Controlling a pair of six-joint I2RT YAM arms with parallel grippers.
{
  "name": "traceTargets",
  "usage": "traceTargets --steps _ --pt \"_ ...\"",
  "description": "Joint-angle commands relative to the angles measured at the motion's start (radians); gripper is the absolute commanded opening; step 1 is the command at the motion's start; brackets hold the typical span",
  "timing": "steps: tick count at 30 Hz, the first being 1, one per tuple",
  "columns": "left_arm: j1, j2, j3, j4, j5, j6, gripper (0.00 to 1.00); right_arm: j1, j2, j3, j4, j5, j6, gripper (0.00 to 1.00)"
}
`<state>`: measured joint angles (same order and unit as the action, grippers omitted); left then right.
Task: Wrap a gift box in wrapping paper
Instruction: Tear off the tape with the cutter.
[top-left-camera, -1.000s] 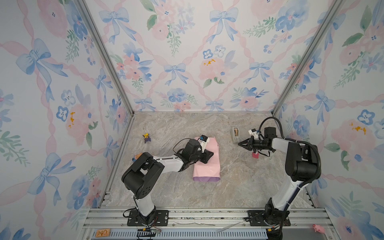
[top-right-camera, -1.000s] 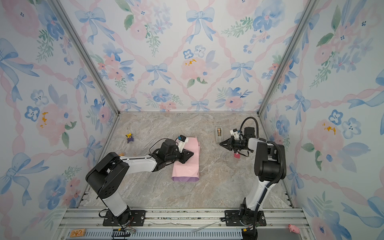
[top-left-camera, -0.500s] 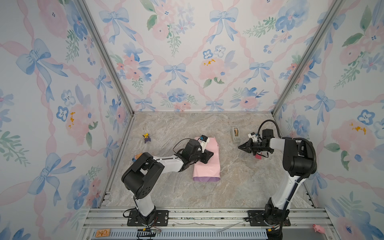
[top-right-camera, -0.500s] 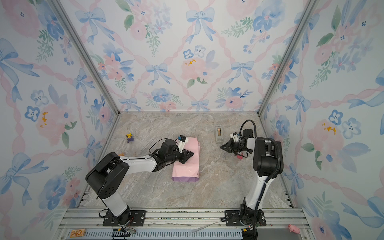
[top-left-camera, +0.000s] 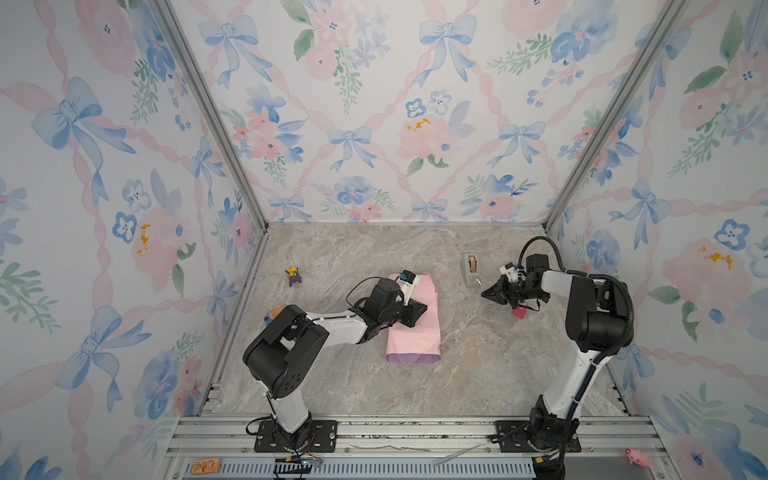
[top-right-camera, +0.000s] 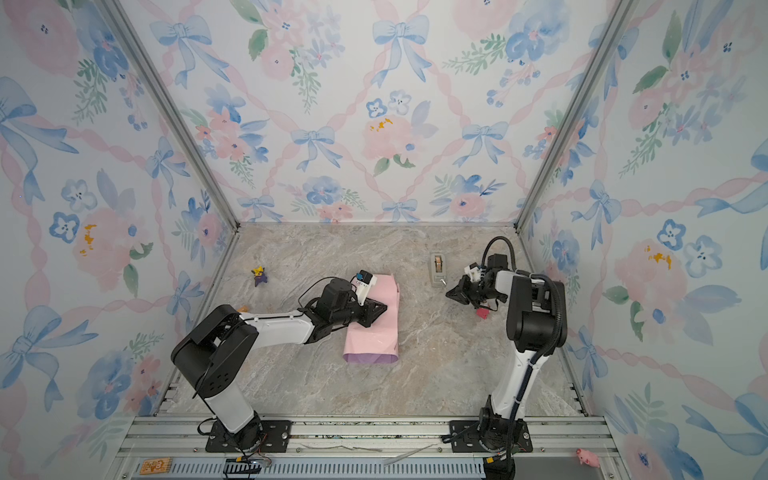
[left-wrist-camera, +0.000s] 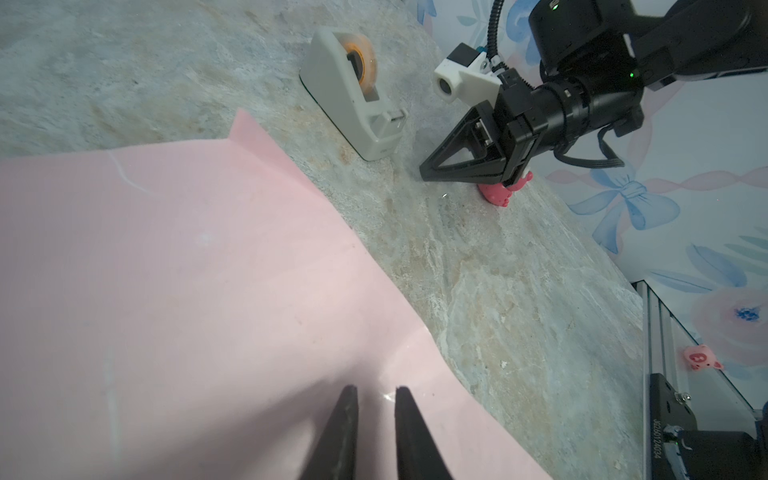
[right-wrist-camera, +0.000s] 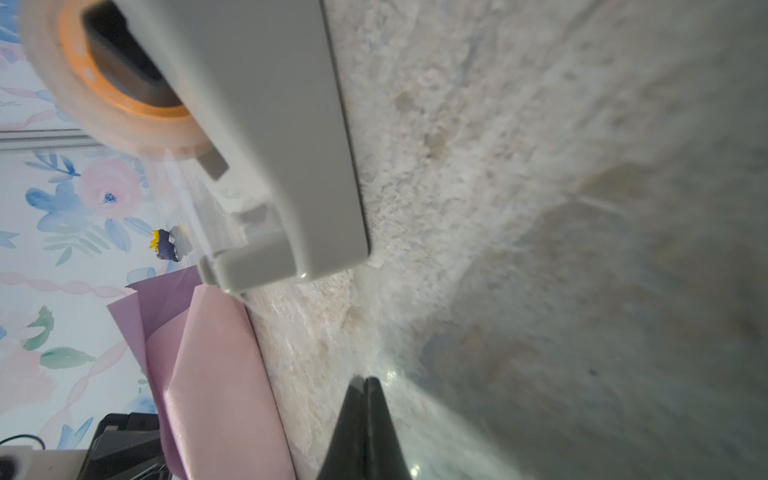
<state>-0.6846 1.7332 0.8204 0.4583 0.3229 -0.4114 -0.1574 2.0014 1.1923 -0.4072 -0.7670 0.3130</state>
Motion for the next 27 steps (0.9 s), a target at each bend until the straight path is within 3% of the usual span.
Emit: traceTargets --steps 1,8,18,23,27 --pt "-0.004 0.023 -0.033 -0.146 -0.031 0.009 0.21 -0.014 0.037 0.01 -0.096 0.043 -0.03 0.0" --pt "-0.005 0.023 -0.032 -0.145 -0.031 0.009 0.21 -0.007 0.024 -0.007 -0.095 0.035 -0.039 0.0" --pt "-0.006 0.023 -0.032 -0.146 -0.033 0.011 0.21 0.02 -0.264 -0.062 -0.122 -0.02 -0.129 0.0" --pt "-0.006 0.024 -0.032 -0.146 -0.033 0.012 0.21 0.105 -0.406 -0.048 -0.24 -0.055 -0.257 0.0" --pt "-0.006 0.025 -0.034 -0.146 -0.031 0.014 0.21 0.237 -0.488 -0.019 -0.324 -0.055 -0.402 0.0"
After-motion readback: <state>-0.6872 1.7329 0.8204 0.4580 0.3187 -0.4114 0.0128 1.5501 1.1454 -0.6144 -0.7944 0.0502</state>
